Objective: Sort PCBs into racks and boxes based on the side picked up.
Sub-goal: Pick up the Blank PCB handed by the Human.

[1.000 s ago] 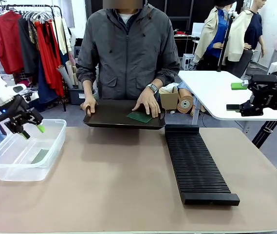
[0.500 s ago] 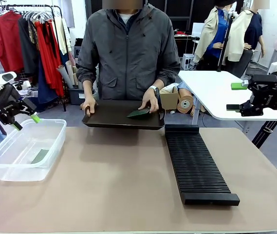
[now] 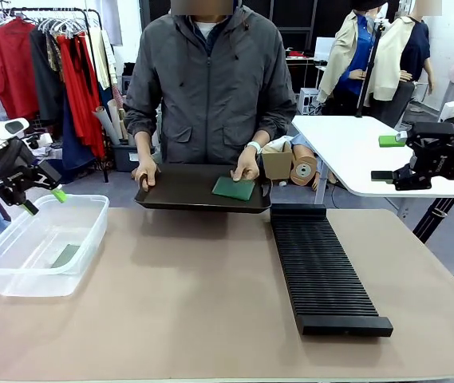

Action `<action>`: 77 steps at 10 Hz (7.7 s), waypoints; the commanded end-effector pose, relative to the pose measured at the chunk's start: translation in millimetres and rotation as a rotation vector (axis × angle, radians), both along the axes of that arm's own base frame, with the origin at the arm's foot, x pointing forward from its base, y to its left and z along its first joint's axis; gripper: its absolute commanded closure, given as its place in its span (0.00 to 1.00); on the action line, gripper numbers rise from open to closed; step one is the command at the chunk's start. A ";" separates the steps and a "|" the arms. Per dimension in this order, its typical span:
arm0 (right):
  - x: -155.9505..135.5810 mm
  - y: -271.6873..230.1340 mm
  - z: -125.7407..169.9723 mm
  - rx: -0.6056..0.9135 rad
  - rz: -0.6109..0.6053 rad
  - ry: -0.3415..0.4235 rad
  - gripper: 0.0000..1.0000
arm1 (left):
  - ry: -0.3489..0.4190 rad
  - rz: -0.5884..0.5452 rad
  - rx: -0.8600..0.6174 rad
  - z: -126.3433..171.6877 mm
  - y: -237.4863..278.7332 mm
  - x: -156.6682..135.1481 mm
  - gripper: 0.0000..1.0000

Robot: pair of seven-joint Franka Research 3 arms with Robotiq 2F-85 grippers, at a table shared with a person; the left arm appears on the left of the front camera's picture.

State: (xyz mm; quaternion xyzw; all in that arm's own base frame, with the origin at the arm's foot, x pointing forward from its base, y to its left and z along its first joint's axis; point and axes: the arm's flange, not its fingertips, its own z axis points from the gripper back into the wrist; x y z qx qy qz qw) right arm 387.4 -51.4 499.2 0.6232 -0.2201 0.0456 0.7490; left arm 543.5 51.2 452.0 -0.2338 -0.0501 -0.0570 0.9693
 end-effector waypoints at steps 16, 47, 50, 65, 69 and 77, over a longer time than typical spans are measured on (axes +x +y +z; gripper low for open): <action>-0.1 0.9 3.8 0.016 -0.003 0.015 0.00 | -0.013 -0.053 -1.078 -20.8 29.2 -0.9 0.00; 74.5 86.8 -78.6 0.034 0.096 -0.099 0.00 | -0.013 -0.053 -1.078 -20.8 29.2 -0.9 0.00; 95.3 116.3 -91.8 0.060 0.145 -0.090 0.00 | -0.013 -0.053 -1.078 -20.8 29.2 -0.9 0.00; 169.7 238.9 -115.7 0.030 0.255 -0.055 0.00 | -0.013 -0.053 -1.078 -20.8 29.2 -0.9 0.00; 190.3 261.3 -119.6 0.040 0.317 -0.035 0.00 | -0.013 -0.053 -1.078 -20.8 29.2 -0.9 0.00; 200.5 279.8 -123.0 0.048 0.300 -0.020 0.16 | -0.013 -0.053 -1.078 -20.8 29.2 -0.9 0.00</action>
